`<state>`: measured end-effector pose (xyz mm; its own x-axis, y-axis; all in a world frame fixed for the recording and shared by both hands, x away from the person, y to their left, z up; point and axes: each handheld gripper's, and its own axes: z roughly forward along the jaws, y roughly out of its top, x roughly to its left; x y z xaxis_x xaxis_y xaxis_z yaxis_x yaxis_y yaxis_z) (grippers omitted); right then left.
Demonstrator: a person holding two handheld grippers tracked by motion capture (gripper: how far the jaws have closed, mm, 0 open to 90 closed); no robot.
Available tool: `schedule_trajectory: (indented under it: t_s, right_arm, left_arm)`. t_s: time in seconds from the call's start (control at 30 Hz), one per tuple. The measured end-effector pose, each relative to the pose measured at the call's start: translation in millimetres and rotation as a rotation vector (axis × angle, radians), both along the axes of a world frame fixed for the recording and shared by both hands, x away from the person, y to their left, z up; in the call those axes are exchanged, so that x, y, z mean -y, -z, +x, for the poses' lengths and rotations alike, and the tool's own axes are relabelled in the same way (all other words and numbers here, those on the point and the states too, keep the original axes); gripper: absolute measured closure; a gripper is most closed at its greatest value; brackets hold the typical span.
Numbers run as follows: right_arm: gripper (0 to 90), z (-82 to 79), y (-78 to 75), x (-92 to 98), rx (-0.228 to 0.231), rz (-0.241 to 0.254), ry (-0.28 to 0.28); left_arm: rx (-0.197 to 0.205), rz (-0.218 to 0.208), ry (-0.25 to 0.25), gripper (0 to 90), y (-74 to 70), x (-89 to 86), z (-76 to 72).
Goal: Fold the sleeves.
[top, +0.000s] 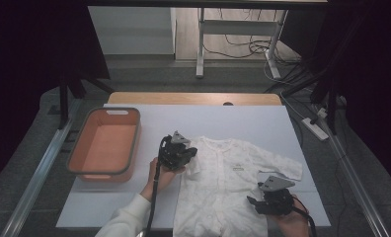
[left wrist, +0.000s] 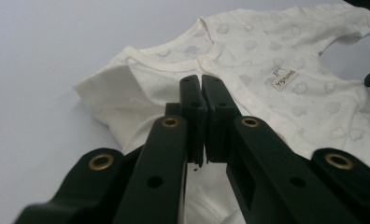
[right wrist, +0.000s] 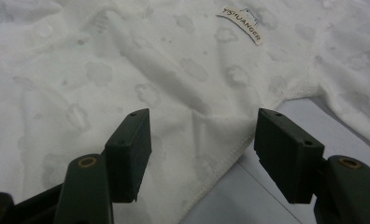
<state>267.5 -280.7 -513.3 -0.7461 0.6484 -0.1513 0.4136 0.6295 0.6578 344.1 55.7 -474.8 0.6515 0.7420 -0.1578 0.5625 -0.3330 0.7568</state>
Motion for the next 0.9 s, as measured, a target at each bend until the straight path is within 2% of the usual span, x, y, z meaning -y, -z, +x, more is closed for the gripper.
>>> schedule_trajectory:
  t_s: [0.33,0.63,0.7,0.77,0.83,0.9]
  right_arm:
    - [36.9,-1.1,-0.7,0.6,0.004,0.0,0.007]
    - [36.9,-1.5,-0.5,2.1,0.006,0.004,0.009]
    - [36.9,-1.5,-0.5,2.1,0.005,0.002,0.009]
    - [36.8,-1.5,-0.6,2.1,0.006,0.002,0.008]
    - [36.8,-1.4,-1.0,2.5,0.006,0.002,0.01]
    - [36.8,-1.5,-1.6,2.8,0.008,0.006,0.013]
  left_arm:
    - [-0.006,0.014,0.036,84.9,5.9,17.8,4.1]
    - [-0.012,-0.007,0.045,82.3,11.3,31.6,8.5]
    - [-0.015,-0.021,0.054,75.3,11.9,32.9,9.1]
    - [-0.004,-0.025,0.053,63.2,9.8,31.3,7.8]
    - [0.019,-0.04,0.044,53.6,5.5,24.4,6.2]
    - [0.03,-0.059,0.036,47.7,3.1,18.0,5.7]
